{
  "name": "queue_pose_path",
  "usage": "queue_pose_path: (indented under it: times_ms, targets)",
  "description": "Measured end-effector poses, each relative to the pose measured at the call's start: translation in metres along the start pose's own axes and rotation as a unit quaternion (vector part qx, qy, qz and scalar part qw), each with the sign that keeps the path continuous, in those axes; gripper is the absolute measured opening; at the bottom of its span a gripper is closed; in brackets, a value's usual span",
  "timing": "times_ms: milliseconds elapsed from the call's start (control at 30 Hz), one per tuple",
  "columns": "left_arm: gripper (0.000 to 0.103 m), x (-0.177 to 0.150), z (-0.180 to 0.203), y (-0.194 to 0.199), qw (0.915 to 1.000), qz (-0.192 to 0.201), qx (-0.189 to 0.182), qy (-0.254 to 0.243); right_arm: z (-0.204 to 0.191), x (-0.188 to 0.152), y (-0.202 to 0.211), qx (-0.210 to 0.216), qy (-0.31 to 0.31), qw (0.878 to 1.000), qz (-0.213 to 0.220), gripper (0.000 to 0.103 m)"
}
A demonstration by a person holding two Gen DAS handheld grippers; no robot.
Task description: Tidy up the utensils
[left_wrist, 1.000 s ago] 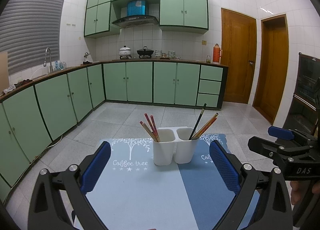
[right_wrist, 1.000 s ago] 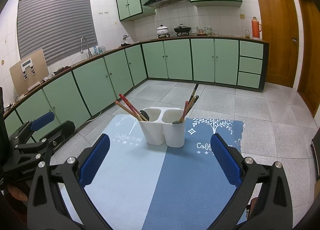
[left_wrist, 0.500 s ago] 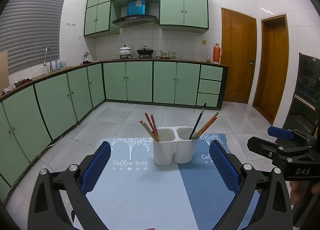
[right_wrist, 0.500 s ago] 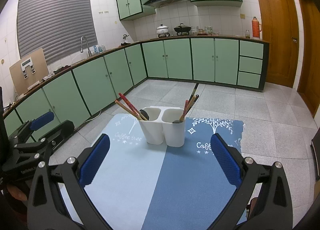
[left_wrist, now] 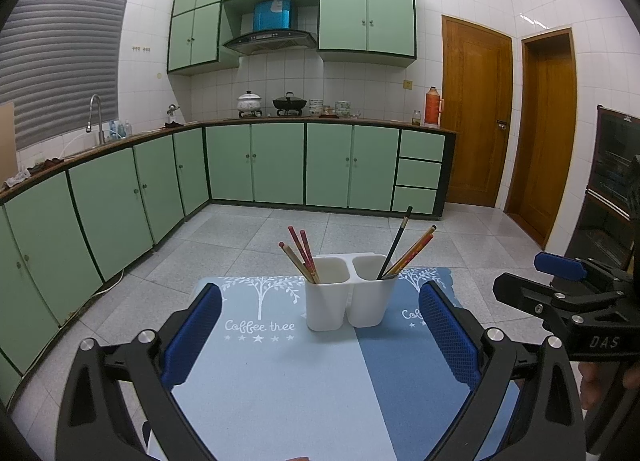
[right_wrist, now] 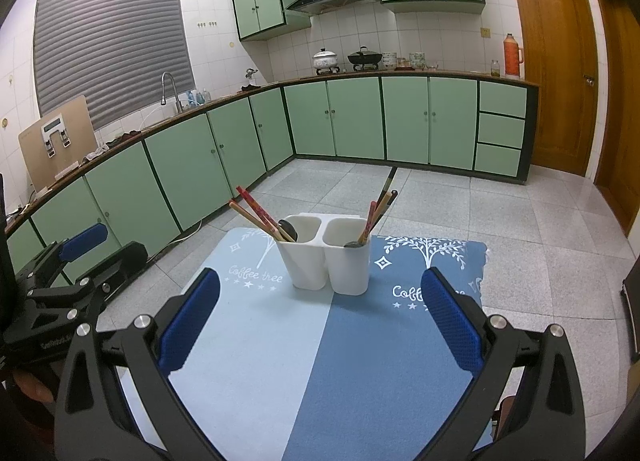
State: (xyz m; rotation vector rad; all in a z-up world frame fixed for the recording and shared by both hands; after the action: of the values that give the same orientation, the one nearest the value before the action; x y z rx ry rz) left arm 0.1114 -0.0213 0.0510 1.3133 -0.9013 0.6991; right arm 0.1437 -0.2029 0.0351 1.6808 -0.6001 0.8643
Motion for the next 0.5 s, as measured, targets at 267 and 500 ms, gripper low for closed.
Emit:
queue_pose_path:
  times_ms: [267,500]
  targets:
    - [0.097,-0.0011,0.0007,-0.0005,1.0,-0.001,-0.001,0.001,-0.0001,-0.0009,-0.001,-0.001,0.0,1.0,-0.001,0.098]
    - [0.097,-0.001,0.0009,-0.0006,1.0,-0.001,-0.002,0.001,0.0007,-0.0041,-0.0043,-0.001,0.0,1.0,-0.002,0.098]
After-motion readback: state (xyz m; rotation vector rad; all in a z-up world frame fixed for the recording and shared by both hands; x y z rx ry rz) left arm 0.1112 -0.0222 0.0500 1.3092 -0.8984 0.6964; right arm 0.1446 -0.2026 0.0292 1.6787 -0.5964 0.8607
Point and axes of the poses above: each gripper's, at about its wrist camera, not at the fingertips, and y roughly against the way its jaws point, z to its right, x to its top, the point moved 2 cm from there along -y, roughly the way its jaws point, and after that the axes turned 5 degrees about -z, right-handed, at the moved point
